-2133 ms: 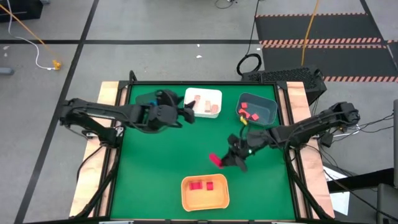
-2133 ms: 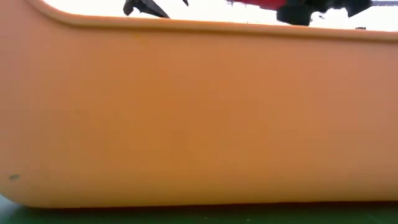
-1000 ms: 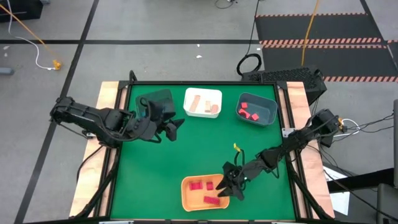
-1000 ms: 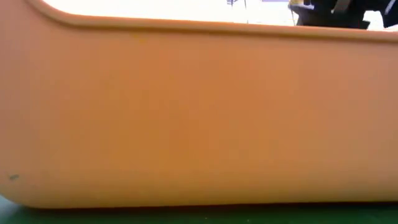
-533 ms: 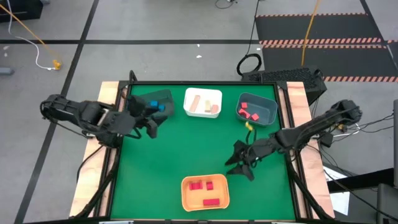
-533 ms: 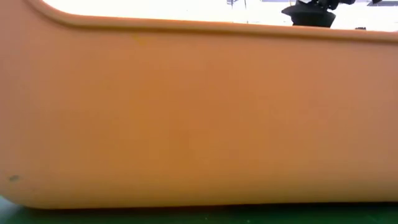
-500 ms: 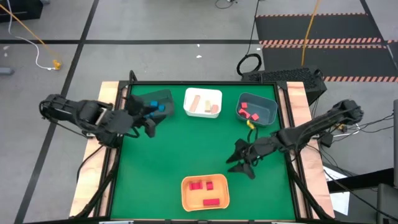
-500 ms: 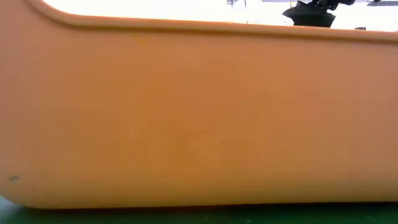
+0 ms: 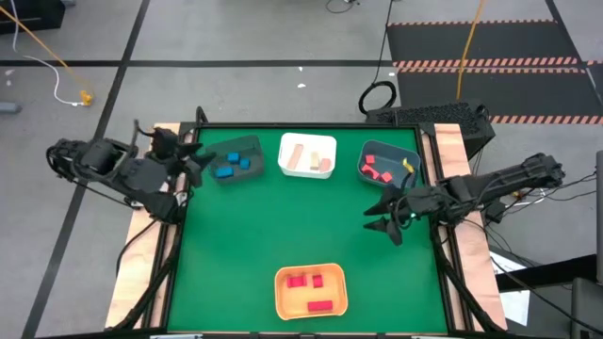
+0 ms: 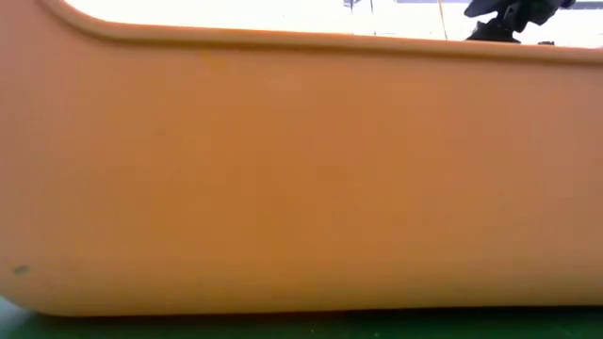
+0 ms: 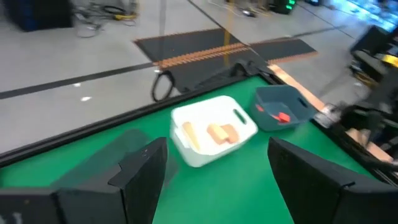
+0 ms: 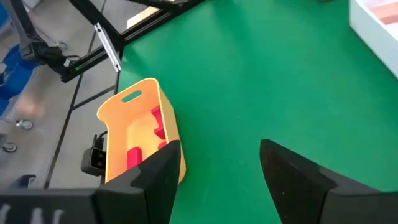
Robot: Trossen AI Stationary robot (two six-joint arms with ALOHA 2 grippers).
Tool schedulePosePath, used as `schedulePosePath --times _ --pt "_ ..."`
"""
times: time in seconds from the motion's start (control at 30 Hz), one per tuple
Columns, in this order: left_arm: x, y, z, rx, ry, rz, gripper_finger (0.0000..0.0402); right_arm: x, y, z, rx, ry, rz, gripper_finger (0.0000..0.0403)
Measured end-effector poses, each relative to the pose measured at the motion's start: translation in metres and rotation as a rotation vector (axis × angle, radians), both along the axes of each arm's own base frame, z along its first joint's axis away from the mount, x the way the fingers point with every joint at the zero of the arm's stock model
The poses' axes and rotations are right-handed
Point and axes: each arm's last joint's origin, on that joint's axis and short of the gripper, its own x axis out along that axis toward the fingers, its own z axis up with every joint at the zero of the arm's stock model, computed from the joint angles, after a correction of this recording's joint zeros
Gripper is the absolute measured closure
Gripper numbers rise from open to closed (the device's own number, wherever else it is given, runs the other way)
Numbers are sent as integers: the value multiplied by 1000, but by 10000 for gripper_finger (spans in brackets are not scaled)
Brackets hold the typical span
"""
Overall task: Sort & place blocks by color
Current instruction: Return to Home Position
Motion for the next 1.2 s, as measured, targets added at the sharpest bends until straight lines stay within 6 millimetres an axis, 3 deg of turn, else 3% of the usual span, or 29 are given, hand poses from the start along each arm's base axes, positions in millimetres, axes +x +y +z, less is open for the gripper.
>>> schedulePosePath --times 0.23,0.4,0.67,0.93,1.2 --pt "-23 9 -9 -26 20 104 121 -18 -12 -10 3 -14 -45 194" --pt "-24 10 -26 -52 25 141 121 -29 -19 -27 21 -2 -90 195" --pt "9 -5 -80 -141 62 61 121 -41 -23 -52 31 5 -106 195" --pt "43 -19 -140 -159 -25 -61 121 -47 -25 -70 14 -23 -105 195" --pt "54 -23 -173 -137 -135 -119 121 -51 -29 -89 17 1 -164 195"
